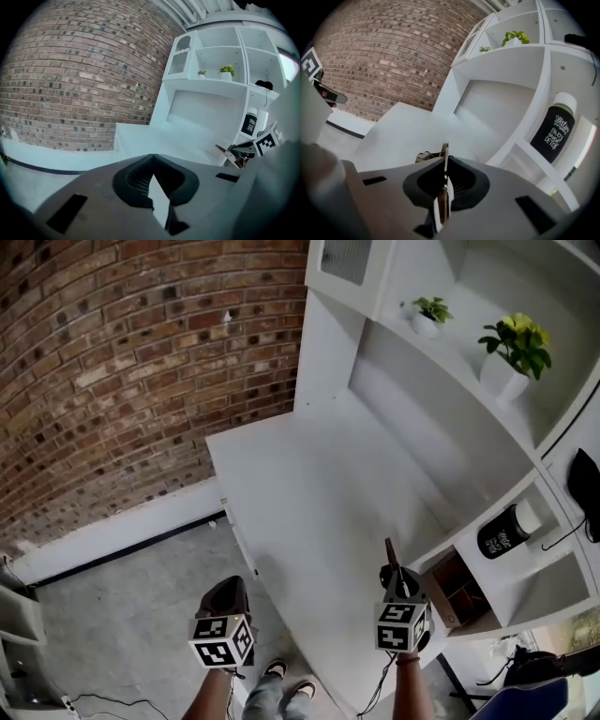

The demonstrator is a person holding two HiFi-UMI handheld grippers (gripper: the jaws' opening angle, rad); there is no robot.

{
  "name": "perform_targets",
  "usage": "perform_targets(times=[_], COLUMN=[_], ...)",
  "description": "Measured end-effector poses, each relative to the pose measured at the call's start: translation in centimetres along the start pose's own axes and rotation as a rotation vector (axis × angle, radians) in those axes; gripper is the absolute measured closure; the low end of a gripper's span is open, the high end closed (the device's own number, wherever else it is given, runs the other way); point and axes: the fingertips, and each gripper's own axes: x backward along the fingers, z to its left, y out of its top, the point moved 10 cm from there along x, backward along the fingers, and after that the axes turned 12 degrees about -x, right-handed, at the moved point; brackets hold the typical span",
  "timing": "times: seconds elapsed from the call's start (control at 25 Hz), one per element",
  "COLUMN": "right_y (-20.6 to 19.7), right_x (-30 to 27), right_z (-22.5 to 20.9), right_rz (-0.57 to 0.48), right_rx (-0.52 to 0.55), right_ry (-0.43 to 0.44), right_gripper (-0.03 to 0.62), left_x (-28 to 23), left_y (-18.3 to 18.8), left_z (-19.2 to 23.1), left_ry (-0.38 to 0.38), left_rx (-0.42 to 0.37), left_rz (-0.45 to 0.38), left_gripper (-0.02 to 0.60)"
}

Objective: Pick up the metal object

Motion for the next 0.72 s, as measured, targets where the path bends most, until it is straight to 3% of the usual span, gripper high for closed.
perform_targets(times=[0.36, 0.72], right_y=[3.3, 3.9], right_x=[7.9, 15.9], right_z=[-2.2, -5.4], right_rz=[-0.143, -0.288], right_rx=[-0.127, -0.331], right_ry=[-0.025, -0.143], right_gripper=[0.591, 0.591], left_x=[1.9, 2.7], left_y=[6.1, 12.1], left_z=[-5.1, -10.0], left_ry=[-0.151, -0.315], left_rx=[-0.101, -0.208], left_rz=[-0.09, -0.206], left_gripper=[0.569, 0.57])
